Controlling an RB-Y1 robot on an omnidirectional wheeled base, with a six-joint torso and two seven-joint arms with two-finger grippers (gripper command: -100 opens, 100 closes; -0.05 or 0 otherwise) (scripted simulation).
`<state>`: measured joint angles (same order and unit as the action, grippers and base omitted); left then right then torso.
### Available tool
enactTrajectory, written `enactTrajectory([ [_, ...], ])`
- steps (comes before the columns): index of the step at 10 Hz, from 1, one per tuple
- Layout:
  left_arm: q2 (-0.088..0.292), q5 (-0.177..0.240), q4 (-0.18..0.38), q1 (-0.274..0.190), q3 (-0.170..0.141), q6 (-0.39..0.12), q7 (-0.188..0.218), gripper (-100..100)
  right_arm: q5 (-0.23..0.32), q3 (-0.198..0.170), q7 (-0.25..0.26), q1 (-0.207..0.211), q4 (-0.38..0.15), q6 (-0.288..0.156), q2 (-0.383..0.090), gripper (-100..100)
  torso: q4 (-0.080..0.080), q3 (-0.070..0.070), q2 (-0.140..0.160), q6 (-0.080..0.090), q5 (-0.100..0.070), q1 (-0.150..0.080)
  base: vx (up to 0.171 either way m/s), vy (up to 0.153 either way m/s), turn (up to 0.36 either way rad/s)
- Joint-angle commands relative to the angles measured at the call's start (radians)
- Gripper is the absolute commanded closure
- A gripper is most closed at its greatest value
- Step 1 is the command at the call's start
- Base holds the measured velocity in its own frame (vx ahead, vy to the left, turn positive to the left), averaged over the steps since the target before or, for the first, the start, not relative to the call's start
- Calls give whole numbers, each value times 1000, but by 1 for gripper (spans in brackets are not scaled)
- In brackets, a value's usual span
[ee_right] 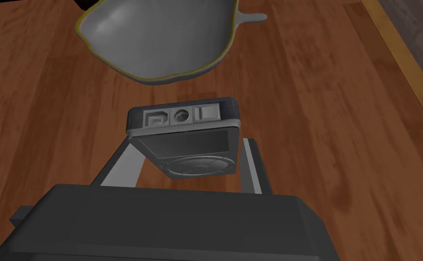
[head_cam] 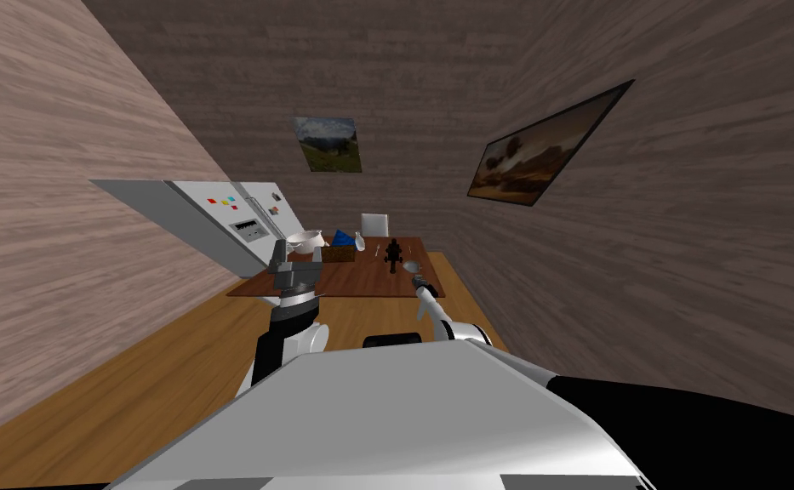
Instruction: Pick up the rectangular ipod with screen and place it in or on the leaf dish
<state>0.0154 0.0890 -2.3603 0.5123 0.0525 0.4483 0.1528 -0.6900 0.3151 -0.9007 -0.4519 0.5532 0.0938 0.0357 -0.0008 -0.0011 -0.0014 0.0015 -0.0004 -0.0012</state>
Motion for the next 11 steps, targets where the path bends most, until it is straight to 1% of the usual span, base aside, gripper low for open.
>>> enactTrajectory([
  [1, 0, 0, 0, 0, 0, 0, 0, 0, 0, 0, 0, 0, 0, 0, 0, 100, 0, 0, 0, 0, 0, 0, 0, 0, 0],
  [2, 0, 0, 0, 0, 0, 0, 0, 0, 0, 0, 0, 0, 0, 0, 0, 100, 0, 0, 0, 0, 0, 0, 0, 0, 0],
  [3, 0, 0, 0, 0, 0, 0, 0, 0, 0, 0, 0, 0, 0, 0, 0, 0, 0, 0, 0, 0, 0, 0, 0, 0, 0],
  [4, 0, 0, 0, 0, 0, 0, 0, 0, 0, 0, 0, 0, 0, 0, 0, 100, 0, 0, 0, 0, 0, 0, 0, 0, 0],
  [5, 0, 0, 0, 0, 0, 0, 0, 0, 0, 0, 0, 0, 0, 0, 0, 0, 0, 0, 0, 0, 0, 0, 0, 0, 0],
  [6, 0, 0, 0, 0, 0, 0, 0, 0, -1, -3, 5, -5, -12, 0, -43, 100, 0, 0, 0, 0, 0, 0, -108, 100, 32],
  [7, 0, 0, 0, 0, 0, 0, 0, 0, -1, -3, 5, -5, -12, 0, -43, 100, -1, 2, 5, 1, 1, 5, -123, 136, -14],
  [8, 0, 0, 0, 0, 0, 0, 0, 0, -2, -3, 7, -9, -16, 0, -61, 100, -1, 3, 7, 2, 2, 7, -71, 112, -20],
  [9, 0, 0, 0, 0, 0, 0, 0, 0, -5, -4, 12, -19, -24, 1, -95, 100, -2, 1, 5, 2, 2, 6, -64, 153, -13],
  [10, 0, 0, 0, 0, 0, 0, 0, 0, -5, 19, 12, -19, -4, 1, -92, 100, -2, 1, 4, 3, 3, 9, -58, 120, -31],
  [11, 0, 0, 0, 0, 0, 0, 0, 0, -5, 39, 31, -19, 23, 1, -95, 100, -2, 1, 4, 2, 3, 8, -35, 41, -1],
])
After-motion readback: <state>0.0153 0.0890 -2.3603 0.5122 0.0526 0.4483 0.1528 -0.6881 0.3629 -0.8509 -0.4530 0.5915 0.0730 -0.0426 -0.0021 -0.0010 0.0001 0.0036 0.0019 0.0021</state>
